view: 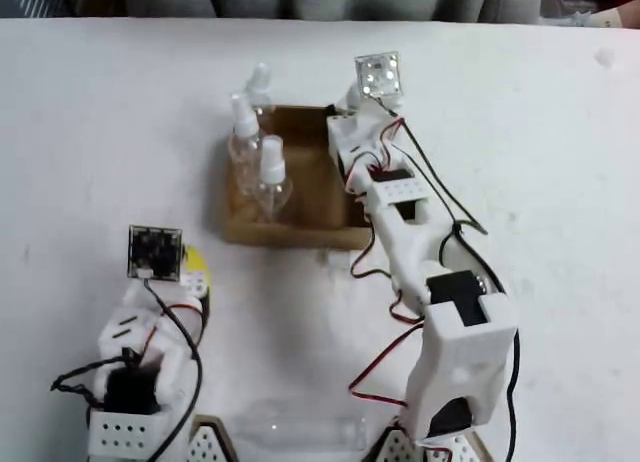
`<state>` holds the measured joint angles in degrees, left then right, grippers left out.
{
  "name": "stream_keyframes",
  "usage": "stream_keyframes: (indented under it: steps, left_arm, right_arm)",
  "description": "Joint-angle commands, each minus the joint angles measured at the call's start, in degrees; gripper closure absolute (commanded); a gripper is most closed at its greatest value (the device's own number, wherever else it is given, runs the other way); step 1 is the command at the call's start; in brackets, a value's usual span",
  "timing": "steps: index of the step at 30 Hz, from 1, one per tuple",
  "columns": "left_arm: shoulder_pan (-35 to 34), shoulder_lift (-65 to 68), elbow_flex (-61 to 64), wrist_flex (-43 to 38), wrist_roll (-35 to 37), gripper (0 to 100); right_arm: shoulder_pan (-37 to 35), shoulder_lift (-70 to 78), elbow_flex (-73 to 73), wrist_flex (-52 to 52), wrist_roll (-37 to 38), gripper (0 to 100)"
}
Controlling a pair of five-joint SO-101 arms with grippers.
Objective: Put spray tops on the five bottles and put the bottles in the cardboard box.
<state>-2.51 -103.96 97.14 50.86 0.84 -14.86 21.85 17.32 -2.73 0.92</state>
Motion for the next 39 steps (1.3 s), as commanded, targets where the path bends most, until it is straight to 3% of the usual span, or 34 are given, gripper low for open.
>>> stream_keyframes:
  steps: [1,14,21,39]
  left_arm:
    - [-0.66,-0.75,-0.09,-1.67,-0.62,98]
    - [-2.07,-0.75,-0.09,-1.76,-0.62,98]
    - [-2.07,-0.75,-0.09,-1.76,-0.62,98]
    - [-2.15,-0.75,-0.09,-1.76,-0.62,98]
  right_arm:
    - [-0.48,0.04,1.14,1.36,0.62,81.0]
    - [-0.57,0.04,1.23,1.36,0.35,79.6]
    - [-0.66,0.04,2.73,1.10,0.62,64.5]
    - [-0.92,-1.54,2.64,1.36,0.70,63.7]
